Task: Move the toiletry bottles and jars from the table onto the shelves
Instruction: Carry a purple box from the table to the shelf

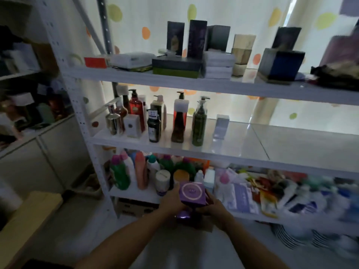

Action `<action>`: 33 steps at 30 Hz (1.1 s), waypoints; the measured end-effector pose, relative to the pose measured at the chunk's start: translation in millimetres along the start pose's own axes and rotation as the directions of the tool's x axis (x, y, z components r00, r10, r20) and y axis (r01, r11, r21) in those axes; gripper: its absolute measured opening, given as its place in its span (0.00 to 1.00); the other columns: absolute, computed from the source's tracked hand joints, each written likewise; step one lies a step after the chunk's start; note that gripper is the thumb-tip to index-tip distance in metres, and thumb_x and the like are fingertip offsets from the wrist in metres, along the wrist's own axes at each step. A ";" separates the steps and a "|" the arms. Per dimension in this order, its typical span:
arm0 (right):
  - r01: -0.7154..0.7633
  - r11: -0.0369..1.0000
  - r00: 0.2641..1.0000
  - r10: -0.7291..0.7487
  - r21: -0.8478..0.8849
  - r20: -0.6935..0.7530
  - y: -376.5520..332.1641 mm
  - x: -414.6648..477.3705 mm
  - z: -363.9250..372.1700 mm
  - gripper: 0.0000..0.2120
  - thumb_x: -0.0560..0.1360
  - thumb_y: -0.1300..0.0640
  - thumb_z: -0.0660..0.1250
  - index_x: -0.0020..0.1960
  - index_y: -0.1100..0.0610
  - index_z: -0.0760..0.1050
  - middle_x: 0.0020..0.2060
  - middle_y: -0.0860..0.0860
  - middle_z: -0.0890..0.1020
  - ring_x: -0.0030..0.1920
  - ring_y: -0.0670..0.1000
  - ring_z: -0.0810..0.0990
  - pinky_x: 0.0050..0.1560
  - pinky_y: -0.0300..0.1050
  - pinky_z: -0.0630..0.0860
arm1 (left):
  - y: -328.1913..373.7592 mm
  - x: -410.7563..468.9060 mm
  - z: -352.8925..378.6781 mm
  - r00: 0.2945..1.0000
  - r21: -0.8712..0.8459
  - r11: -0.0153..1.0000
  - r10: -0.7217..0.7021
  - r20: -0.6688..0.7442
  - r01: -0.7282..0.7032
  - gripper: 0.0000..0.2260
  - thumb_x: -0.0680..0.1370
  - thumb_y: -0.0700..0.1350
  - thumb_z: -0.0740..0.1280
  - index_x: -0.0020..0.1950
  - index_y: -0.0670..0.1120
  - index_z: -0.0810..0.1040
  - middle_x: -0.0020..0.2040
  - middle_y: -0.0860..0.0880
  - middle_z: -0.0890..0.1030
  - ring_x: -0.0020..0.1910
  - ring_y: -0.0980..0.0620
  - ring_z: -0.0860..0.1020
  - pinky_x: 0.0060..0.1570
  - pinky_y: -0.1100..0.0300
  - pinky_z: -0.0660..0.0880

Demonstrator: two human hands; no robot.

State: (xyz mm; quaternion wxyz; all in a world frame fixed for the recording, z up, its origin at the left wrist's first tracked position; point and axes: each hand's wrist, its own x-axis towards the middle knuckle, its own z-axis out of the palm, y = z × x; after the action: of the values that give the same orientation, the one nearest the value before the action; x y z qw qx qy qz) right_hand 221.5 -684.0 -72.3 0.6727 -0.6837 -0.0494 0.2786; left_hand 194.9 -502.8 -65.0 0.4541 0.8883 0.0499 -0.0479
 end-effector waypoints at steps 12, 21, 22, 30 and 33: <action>0.046 0.998 0.970 -0.034 0.043 -0.240 -57.9 62.2 -121.8 0.41 0.64 0.75 0.69 0.70 0.47 0.63 0.62 0.52 0.76 0.61 0.58 0.74 0.57 0.62 0.76 | 105.2 134.3 33.0 0.982 0.048 0.987 0.146 0.118 -0.152 0.34 0.68 0.50 0.77 0.69 0.51 0.65 0.62 0.52 0.75 0.58 0.57 0.72 0.57 0.64 0.66; 0.067 0.998 0.959 -0.065 -0.003 -0.277 -117.2 174.2 -177.1 0.45 0.59 0.67 0.73 0.72 0.50 0.62 0.63 0.55 0.74 0.62 0.58 0.74 0.55 0.58 0.77 | 119.8 278.2 31.5 0.980 -0.049 0.981 0.192 0.060 -0.189 0.35 0.64 0.57 0.77 0.65 0.52 0.67 0.60 0.52 0.78 0.58 0.52 0.77 0.59 0.53 0.74; 0.057 0.998 0.958 -0.054 0.001 -0.282 -120.2 184.8 -182.8 0.44 0.60 0.69 0.73 0.73 0.51 0.62 0.62 0.55 0.74 0.62 0.59 0.74 0.55 0.58 0.77 | 120.9 290.7 31.4 0.979 -0.058 0.980 0.194 0.064 -0.191 0.34 0.65 0.55 0.77 0.65 0.52 0.67 0.59 0.51 0.79 0.58 0.52 0.77 0.59 0.53 0.74; -0.044 0.989 0.933 -0.011 -0.145 -0.359 -148.1 236.9 -213.4 0.38 0.70 0.74 0.66 0.73 0.51 0.59 0.66 0.55 0.71 0.65 0.59 0.72 0.59 0.60 0.75 | 124.1 355.9 47.9 0.972 -0.086 0.969 0.233 0.023 -0.230 0.27 0.71 0.55 0.74 0.64 0.51 0.66 0.57 0.52 0.79 0.55 0.53 0.78 0.53 0.60 0.74; -0.059 0.979 0.934 -0.016 -0.197 -0.357 -152.8 245.1 -217.4 0.38 0.70 0.71 0.69 0.74 0.51 0.58 0.66 0.56 0.71 0.65 0.58 0.71 0.60 0.60 0.74 | 123.3 362.7 53.0 0.968 -0.105 0.963 0.250 -0.006 -0.249 0.26 0.72 0.55 0.72 0.64 0.51 0.66 0.59 0.52 0.78 0.57 0.54 0.77 0.52 0.65 0.72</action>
State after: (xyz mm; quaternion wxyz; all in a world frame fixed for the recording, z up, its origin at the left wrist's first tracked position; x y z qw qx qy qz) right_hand 571.6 -755.8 -17.6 0.5932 -0.7890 0.0527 0.1507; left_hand 568.3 -601.3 -44.3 0.5025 0.8623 -0.0616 0.0090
